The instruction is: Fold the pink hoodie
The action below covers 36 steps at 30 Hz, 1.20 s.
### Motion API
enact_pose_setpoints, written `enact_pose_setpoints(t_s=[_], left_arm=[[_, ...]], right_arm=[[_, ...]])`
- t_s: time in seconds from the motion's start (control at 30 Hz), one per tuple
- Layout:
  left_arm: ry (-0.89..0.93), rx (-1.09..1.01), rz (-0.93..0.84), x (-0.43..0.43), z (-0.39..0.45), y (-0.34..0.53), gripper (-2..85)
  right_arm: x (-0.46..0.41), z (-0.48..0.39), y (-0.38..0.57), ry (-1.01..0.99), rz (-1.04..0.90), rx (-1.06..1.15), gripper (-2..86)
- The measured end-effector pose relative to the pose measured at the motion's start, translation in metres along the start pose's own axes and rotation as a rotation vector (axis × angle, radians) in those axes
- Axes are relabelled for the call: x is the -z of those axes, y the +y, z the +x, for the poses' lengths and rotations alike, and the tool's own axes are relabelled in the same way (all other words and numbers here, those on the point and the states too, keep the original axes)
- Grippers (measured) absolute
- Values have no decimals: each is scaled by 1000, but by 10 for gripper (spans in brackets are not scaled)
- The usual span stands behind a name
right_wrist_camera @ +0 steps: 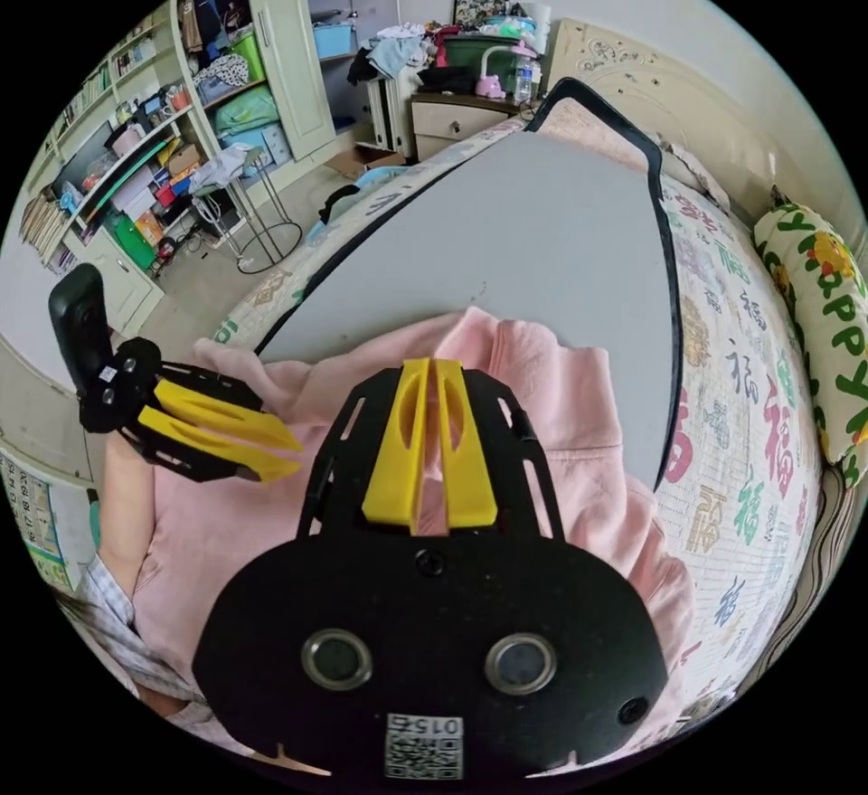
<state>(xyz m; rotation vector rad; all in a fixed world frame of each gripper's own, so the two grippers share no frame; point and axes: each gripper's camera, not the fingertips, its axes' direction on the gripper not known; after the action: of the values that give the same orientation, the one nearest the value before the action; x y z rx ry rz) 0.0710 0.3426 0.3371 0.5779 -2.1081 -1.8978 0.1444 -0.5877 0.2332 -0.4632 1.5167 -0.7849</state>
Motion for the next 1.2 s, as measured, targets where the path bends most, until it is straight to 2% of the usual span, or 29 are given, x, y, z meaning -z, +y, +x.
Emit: enact_pose_setpoints(t_s=[0.13, 0.23, 0.33, 0.43, 0.53, 0.63, 0.7, 0.8, 0.87, 0.97, 1.1, 1.2], left_arm=[[-44, 31, -41, -11, -2, -4, 14], [-109, 28, 17, -6, 4, -5, 7], [-152, 69, 153, 6, 2, -1, 0], [-210, 200, 274, 11, -12, -2, -6], [-207, 361, 238, 2, -40, -10, -8], [-141, 470, 152, -12, -68, -19, -8], [-98, 483, 122, -19, -75, -22, -8], [-117, 393, 236, -5, -59, -21, -8], [-238, 422, 301, 5, -51, -20, -8], [-383, 453, 295, 3, -46, -25, -8], [-349, 442, 158, -25, -48, -40, -8], [-397, 394, 118, -37, -34, -50, -8]], right_arm=[[30, 3, 1, -141, 215, -40, -3], [33, -9, -8, -173, 264, -25, -2], [26, -37, -17, -48, 292, 24, -3], [17, -55, -29, 188, 211, 14, -8], [34, -52, -12, 285, 336, -2, -9], [36, -32, 14, 322, 348, 53, -9], [32, -10, 28, 282, 290, 58, -8], [21, 30, 50, 90, 196, 71, -2], [5, 54, 56, -74, 114, 26, 29], [-14, 67, 51, -245, 81, -45, 83], [-38, 72, 38, -244, 22, -105, 93], [-44, 69, 35, -183, 28, -111, 53]])
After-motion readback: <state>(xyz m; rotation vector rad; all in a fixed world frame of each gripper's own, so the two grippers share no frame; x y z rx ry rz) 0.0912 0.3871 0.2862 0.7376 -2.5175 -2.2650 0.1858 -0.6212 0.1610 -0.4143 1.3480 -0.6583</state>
